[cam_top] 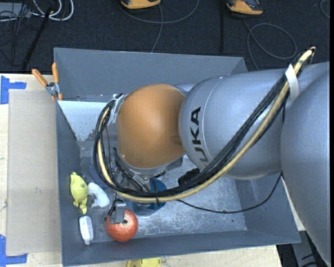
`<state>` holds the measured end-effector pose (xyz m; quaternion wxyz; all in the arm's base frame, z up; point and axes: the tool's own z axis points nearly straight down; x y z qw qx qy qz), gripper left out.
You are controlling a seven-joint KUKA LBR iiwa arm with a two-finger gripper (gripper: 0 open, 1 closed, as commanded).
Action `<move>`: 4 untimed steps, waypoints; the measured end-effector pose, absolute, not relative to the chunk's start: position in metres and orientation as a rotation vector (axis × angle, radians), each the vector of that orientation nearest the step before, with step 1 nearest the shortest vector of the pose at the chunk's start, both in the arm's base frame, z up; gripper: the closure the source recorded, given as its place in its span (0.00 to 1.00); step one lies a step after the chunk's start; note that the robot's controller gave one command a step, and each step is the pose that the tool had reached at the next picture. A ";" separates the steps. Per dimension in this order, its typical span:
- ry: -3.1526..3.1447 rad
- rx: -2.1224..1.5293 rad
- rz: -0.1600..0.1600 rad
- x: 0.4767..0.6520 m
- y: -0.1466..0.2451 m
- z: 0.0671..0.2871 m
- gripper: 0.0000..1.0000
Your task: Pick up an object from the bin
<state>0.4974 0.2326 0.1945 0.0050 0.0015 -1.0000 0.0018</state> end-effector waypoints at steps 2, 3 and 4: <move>-3.139 -0.004 0.001 0.500 0.231 0.199 0.00; -3.139 0.114 0.000 0.512 0.219 0.192 0.00; -3.145 -0.031 -0.002 0.526 0.197 0.137 0.00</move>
Offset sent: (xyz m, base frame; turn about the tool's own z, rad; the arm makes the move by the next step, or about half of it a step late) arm 0.0426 -0.0170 -0.1046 0.3848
